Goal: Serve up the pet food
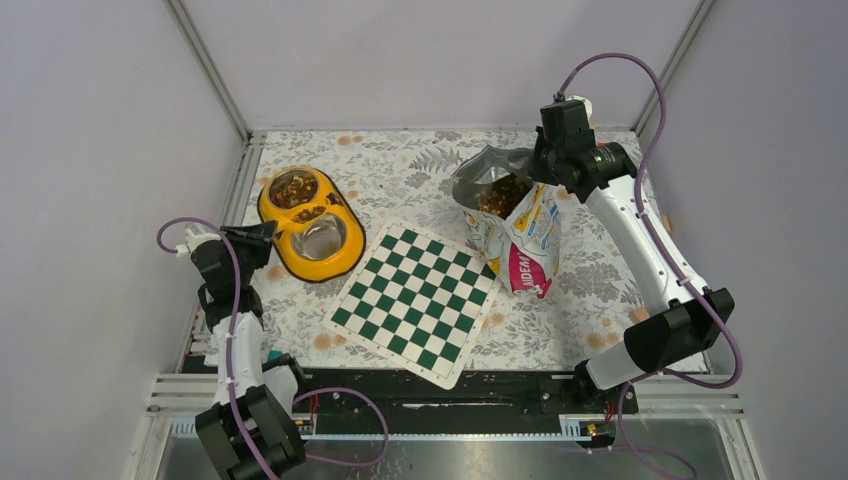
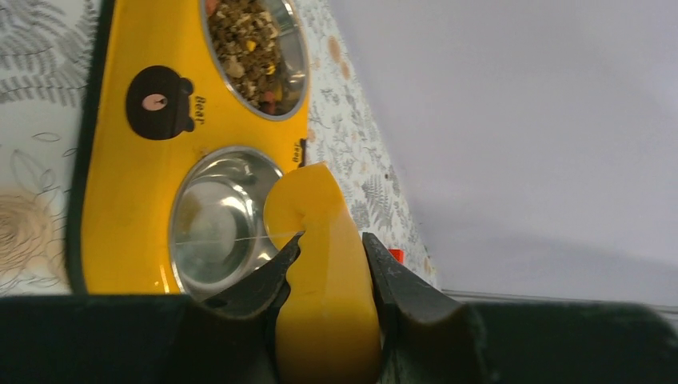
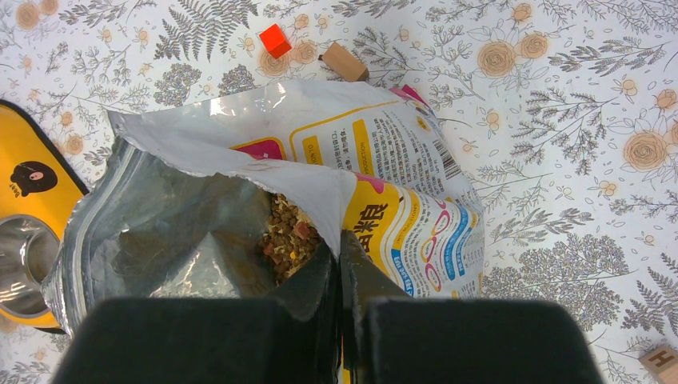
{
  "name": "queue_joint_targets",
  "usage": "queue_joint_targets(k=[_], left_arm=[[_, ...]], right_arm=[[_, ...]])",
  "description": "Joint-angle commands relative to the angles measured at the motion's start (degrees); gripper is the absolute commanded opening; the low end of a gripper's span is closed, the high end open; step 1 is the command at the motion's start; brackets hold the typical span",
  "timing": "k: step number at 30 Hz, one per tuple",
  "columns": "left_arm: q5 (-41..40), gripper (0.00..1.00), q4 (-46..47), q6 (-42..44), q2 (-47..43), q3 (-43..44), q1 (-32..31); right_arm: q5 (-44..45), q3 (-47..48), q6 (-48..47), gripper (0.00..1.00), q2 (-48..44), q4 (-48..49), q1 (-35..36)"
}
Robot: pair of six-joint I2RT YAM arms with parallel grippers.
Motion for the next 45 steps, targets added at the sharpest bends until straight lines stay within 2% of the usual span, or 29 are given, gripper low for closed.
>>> queue_joint_targets(k=[1, 9, 13, 22, 28, 37, 40, 43, 45], left_arm=[[-3.8, 0.0, -3.7, 2.9, -1.4, 1.4, 0.3], [-8.5, 0.0, -16.4, 6.7, -0.7, 6.8, 0.0], [-10.9, 0.0, -22.5, 9.4, 1.0, 12.3, -0.9], [-11.9, 0.0, -31.0, 17.4, 7.5, 22.4, -3.4], [-18.2, 0.0, -36.1, 23.6, 12.0, 28.8, -9.4], [-34.9, 0.0, -39.6, 31.0, 12.5, 37.0, -19.8], [-38.1, 0.0, -40.2, 32.6, 12.9, 39.6, -23.0], [-37.6, 0.0, -40.4, 33.3, 13.2, 41.4, -24.7], [-27.5, 0.0, -37.0, 35.5, 12.9, 42.1, -25.0]], right_arm=[[0.1, 2.1, -0.3, 0.0, -0.8, 5.6, -0.6], [0.1, 1.9, 0.0, 0.0, -0.6, 5.6, -0.6], [0.4, 1.7, 0.1, 0.0, -0.8, 5.6, -0.5], [2.2, 1.1, -0.9, 0.0, -1.9, 5.7, -0.8], [2.6, 0.1, -0.9, 0.0, -2.5, 5.6, -1.3], [2.7, 0.6, -1.2, 0.0, -2.2, 5.6, -1.6], [2.5, 0.7, -1.2, 0.0, -2.1, 5.6, -1.8], [2.3, 0.6, -1.4, 0.0, -2.1, 5.6, -1.8], [2.0, 0.6, -1.4, 0.0, -2.1, 5.6, -1.8]])
